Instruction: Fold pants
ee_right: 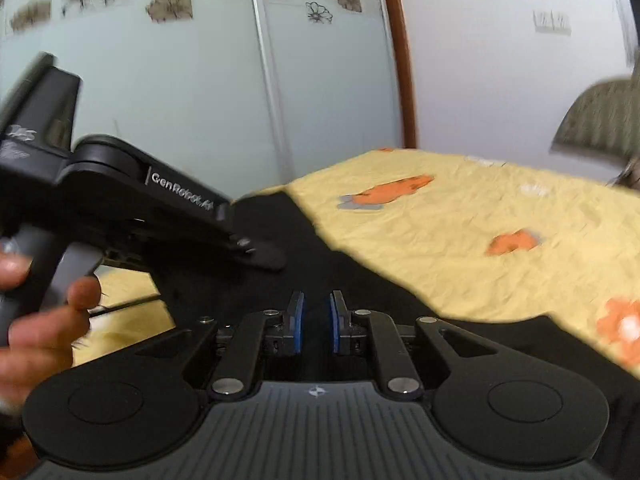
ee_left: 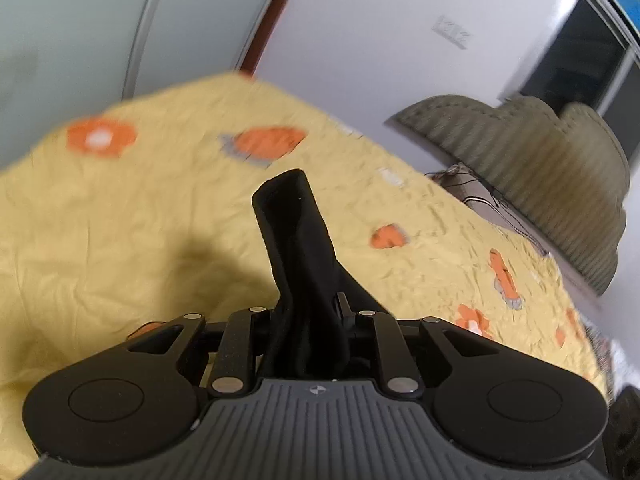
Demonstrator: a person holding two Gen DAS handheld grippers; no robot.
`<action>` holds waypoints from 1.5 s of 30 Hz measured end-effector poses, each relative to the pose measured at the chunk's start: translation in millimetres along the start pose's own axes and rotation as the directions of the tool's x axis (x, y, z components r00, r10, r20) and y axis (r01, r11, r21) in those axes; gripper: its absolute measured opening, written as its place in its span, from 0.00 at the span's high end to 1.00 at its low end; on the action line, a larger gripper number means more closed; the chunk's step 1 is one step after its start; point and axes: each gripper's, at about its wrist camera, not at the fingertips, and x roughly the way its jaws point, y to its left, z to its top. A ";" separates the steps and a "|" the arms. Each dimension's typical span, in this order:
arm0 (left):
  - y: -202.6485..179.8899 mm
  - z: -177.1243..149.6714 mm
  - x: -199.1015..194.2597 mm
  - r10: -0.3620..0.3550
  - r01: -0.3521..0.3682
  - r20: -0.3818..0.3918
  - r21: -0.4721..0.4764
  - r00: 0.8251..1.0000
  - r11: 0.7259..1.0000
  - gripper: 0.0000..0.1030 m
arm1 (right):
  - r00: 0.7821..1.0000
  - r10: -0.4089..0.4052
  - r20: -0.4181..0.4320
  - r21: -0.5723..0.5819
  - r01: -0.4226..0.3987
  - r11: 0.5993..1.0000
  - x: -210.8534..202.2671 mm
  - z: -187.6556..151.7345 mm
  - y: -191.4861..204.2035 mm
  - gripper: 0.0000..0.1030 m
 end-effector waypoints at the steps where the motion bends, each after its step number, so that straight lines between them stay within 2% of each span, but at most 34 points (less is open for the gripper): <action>1: -12.5 -3.8 -5.6 0.003 -0.003 0.013 0.022 1.000 1.000 0.80 | 1.000 0.008 0.016 0.013 -0.008 1.000 -3.0 -0.4 0.5 0.88; 6: -69.2 -25.9 -26.1 0.044 -0.060 0.117 0.137 0.992 0.989 0.80 | 0.996 -0.002 0.086 0.030 0.000 1.000 -29.0 0.1 -4.7 0.88; 9: -101.9 -40.7 -35.0 0.013 -0.040 0.149 0.176 0.989 0.984 0.79 | 0.993 -0.018 0.119 0.048 0.012 0.999 -56.7 -0.8 -18.5 0.88; 12: -135.4 -55.7 -36.1 -0.035 0.002 0.146 0.223 0.989 0.975 0.78 | 0.990 -0.031 0.140 0.107 0.016 0.994 -89.0 -5.8 -38.8 0.88; 17: -198.7 -86.6 -24.5 -0.093 0.054 0.101 0.330 0.991 0.942 0.76 | 0.983 -0.095 0.155 0.193 0.064 0.979 -133.7 -21.6 -80.0 0.88; 24: -277.4 -137.8 6.8 -0.150 0.128 0.012 0.455 0.989 0.881 0.74 | 0.969 -0.197 0.146 0.317 0.143 0.938 -186.7 -53.4 -134.3 0.87; 30: -323.3 -181.2 38.4 -0.181 0.188 -0.064 0.518 0.981 0.835 0.74 | 0.960 -0.254 0.118 0.432 0.181 0.884 -218.1 -85.0 -182.5 0.87; 37: -351.4 -213.8 72.1 -0.185 0.243 -0.161 0.528 0.969 0.814 0.73 | 0.949 -0.312 0.039 0.522 0.247 0.817 -233.2 -113.4 -219.3 0.87; 39: -353.4 -220.2 79.2 -0.192 0.273 -0.202 0.541 0.960 0.796 0.63 | 0.948 -0.318 0.003 0.550 0.264 0.792 -234.3 -118.2 -227.3 0.87; 41: -351.5 -221.3 78.1 -0.197 0.297 -0.236 0.545 0.952 0.784 0.58 | 0.948 -0.316 -0.029 0.559 0.278 0.781 -238.6 -124.3 -233.2 0.87; 43: -345.0 -215.4 70.9 -0.227 0.350 -0.282 0.541 0.932 0.764 0.47 | 0.929 -0.366 -0.051 0.534 0.335 0.776 -250.7 -129.7 -234.7 0.86; 44: -339.9 -210.8 64.5 -0.257 0.380 -0.291 0.535 0.921 0.755 0.37 | 0.916 -0.397 -0.059 0.530 0.366 0.765 -260.0 -132.9 -237.1 0.86; 45: -332.7 -204.5 56.9 -0.283 0.390 -0.273 0.533 0.919 0.751 0.27 | 0.903 -0.424 -0.067 0.542 0.390 0.744 -269.8 -137.0 -241.1 0.86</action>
